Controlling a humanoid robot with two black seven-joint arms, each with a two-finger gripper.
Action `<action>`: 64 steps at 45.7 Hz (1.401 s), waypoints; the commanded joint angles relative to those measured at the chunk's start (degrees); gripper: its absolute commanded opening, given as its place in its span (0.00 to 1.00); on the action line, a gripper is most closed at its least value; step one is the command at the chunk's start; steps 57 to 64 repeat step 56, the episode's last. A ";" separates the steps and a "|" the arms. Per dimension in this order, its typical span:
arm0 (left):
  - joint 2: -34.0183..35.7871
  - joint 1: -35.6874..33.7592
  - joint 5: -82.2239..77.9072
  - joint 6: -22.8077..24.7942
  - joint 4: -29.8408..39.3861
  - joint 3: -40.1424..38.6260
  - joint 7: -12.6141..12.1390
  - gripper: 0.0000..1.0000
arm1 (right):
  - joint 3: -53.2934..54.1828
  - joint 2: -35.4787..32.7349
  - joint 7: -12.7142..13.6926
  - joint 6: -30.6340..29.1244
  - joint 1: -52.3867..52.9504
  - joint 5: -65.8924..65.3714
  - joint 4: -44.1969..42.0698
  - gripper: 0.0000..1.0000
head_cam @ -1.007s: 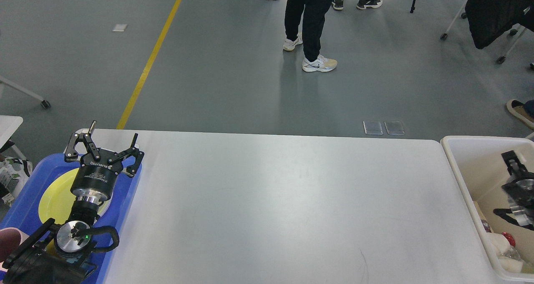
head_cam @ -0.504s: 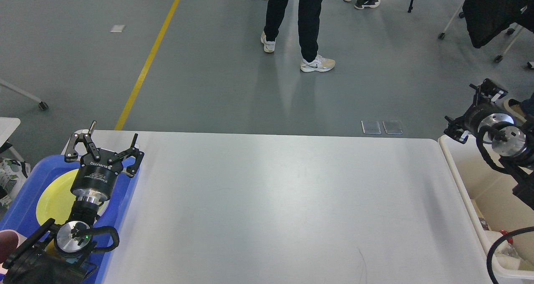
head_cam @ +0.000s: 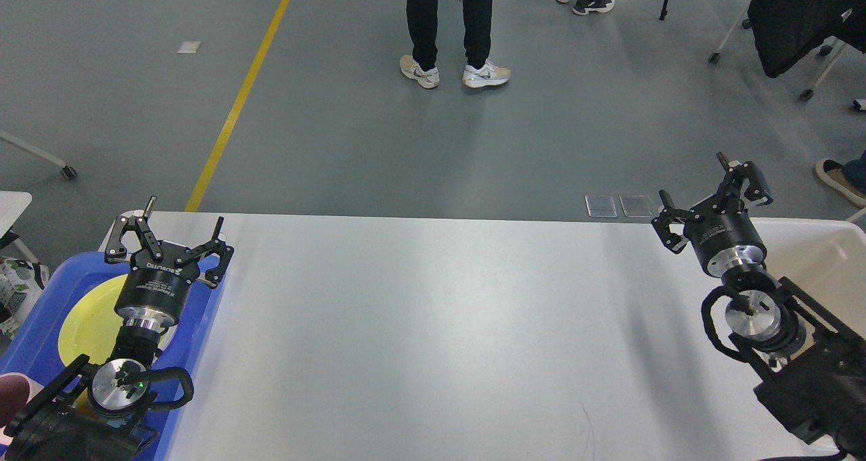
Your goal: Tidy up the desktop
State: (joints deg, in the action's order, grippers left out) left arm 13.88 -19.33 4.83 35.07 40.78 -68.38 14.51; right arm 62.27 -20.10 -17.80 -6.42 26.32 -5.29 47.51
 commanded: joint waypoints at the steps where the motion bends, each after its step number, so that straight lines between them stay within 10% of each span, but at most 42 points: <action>1: 0.01 -0.01 0.00 0.00 0.00 0.00 -0.01 0.96 | 3.12 2.96 -2.85 0.79 -2.24 -2.44 0.04 1.00; 6: 0.01 -0.01 0.00 0.00 0.00 0.00 -0.01 0.96 | 3.74 2.96 -7.34 0.79 -3.73 -3.06 -0.14 1.00; 22: 0.01 -0.01 0.00 0.00 0.00 0.00 -0.01 0.96 | 3.47 3.32 -10.59 4.13 -9.09 -3.85 1.79 1.00; 64: 0.01 -0.01 0.00 0.00 0.00 0.00 -0.09 0.96 | 3.74 2.79 -10.42 -6.06 -13.93 -3.06 3.73 1.00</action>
